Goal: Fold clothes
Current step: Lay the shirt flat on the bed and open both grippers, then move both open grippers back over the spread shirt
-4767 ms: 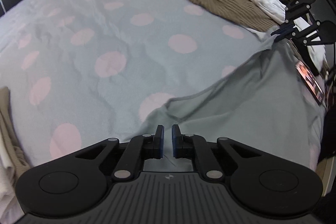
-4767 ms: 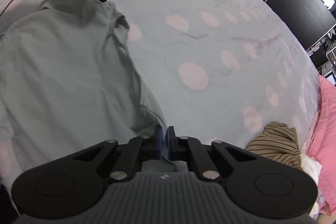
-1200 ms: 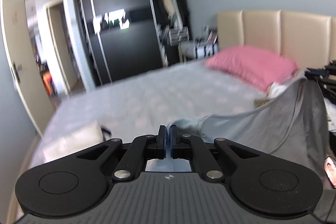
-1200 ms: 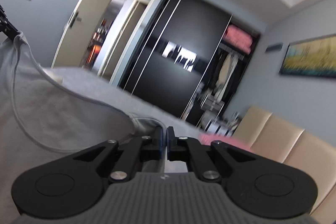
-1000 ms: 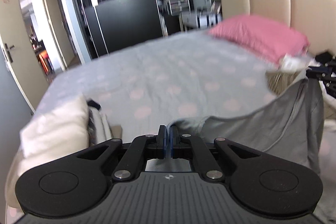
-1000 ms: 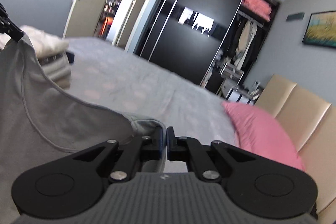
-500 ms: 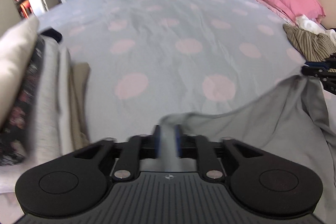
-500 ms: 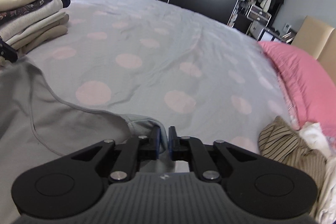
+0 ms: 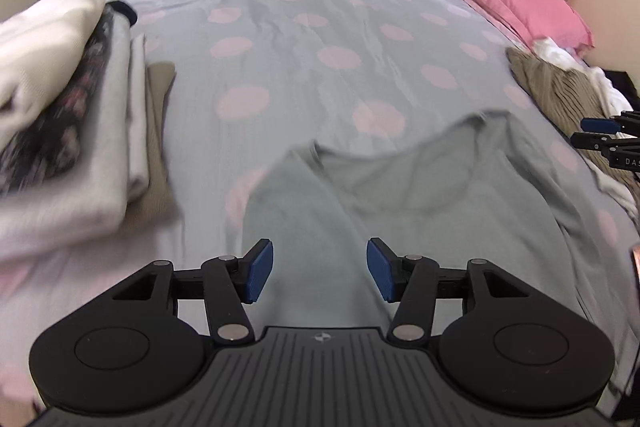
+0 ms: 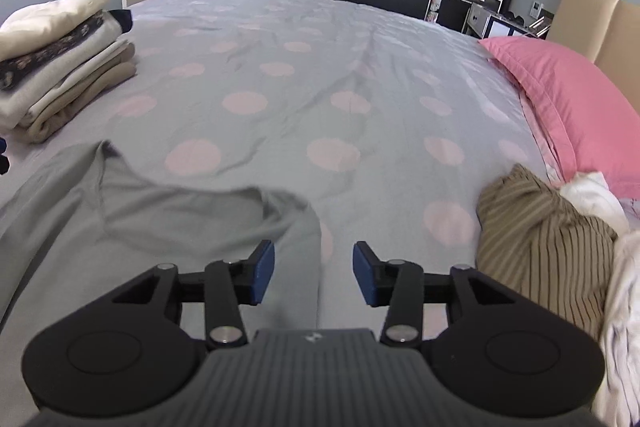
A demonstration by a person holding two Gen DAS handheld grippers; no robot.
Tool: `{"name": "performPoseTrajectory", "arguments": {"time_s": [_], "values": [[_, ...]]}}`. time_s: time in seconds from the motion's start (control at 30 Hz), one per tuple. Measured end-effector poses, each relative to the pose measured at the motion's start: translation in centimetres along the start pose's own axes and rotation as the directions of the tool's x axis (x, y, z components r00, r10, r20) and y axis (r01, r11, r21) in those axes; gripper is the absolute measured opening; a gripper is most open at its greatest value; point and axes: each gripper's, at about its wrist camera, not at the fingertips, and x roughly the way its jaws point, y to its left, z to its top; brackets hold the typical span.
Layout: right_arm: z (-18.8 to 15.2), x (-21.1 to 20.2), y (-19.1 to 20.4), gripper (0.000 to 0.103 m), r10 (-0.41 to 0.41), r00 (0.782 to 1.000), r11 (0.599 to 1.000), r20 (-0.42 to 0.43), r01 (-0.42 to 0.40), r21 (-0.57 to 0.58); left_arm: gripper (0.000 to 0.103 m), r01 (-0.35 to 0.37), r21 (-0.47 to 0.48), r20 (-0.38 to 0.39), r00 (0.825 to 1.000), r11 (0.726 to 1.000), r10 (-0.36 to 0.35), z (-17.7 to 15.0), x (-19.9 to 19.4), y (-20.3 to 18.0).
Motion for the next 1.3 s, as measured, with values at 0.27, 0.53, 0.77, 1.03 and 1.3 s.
{"name": "performPoseTrajectory", "arguments": {"time_s": [0.27, 0.53, 0.77, 1.03, 1.3], "values": [[-7.2, -7.0, 0.4, 0.079, 0.047, 0.999, 0.997, 0.005, -0.048, 0.06, 0.063, -0.152, 0.081, 0.14, 0.98, 0.985, 0.14, -6.0, -5.6, -3.7], [-12.1, -9.0, -0.5, 0.051, 0.096, 0.993, 0.981, -0.075, -0.082, 0.173, 0.063, -0.143, -0.042, 0.092, 0.985, 0.989, 0.147, -10.6, -6.6, -3.4], [-15.6, -9.4, -0.4, 0.04, 0.176, 0.981, 0.954, -0.083, -0.149, 0.258, 0.06, -0.153, -0.149, -0.03, 0.988, 0.977, 0.15, -14.4, -5.1, -2.5], [-17.8, -10.1, 4.4, 0.074, 0.241, 0.963, 0.951, -0.124, -0.209, 0.228, 0.06, -0.121, -0.185, -0.058, 0.992, 0.975, 0.112, -15.9, -4.7, -4.0], [-18.6, -8.7, 3.5, 0.074, 0.164, 0.965, 0.964, -0.206, -0.112, 0.243, 0.06, -0.136, -0.219, -0.087, 0.989, 0.966, 0.12, -16.3, -4.4, -3.9]]}}
